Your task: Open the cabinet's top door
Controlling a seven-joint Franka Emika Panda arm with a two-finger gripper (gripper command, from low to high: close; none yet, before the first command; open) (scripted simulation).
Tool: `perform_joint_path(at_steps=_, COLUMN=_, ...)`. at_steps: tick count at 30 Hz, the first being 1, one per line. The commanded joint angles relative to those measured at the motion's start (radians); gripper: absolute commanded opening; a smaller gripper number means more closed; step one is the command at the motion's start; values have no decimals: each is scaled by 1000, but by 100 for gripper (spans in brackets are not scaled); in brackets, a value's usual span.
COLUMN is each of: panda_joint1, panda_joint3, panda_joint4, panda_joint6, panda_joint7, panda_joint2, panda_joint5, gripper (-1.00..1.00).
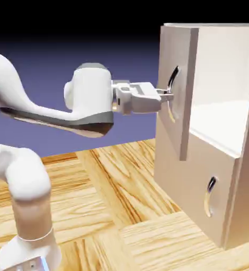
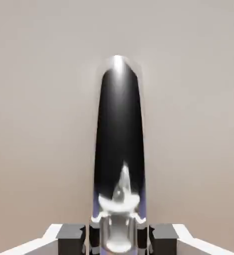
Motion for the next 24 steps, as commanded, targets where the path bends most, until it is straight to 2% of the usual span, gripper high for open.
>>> perform_joint_path(at_steps=1, panda_joint1=-36, panda_joint3=31, panda_joint4=-10, panda_joint6=9, panda_joint7=0, panda_joint2=-14, panda_joint5=20, gripper=-100)
perform_joint_path(at_steps=11, panda_joint1=-325, panda_joint3=274, panda_joint4=-138, panda_joint6=107, panda_joint7=-187, panda_joint2=-211, panda_joint5=404, gripper=-100)
perform_joint_path(at_steps=20, panda_joint1=-649, panda_joint3=436, panda_joint4=-163, panda_joint6=363, panda_joint7=-213, panda_joint2=-328, panda_joint5=585, gripper=-100)
perform_joint_path(at_steps=24, panda_joint1=-611, panda_joint3=433, panda_joint4=-210, panda_joint6=321, panda_joint7=-376, panda_joint2=-362, panda_joint5=746, gripper=-100)
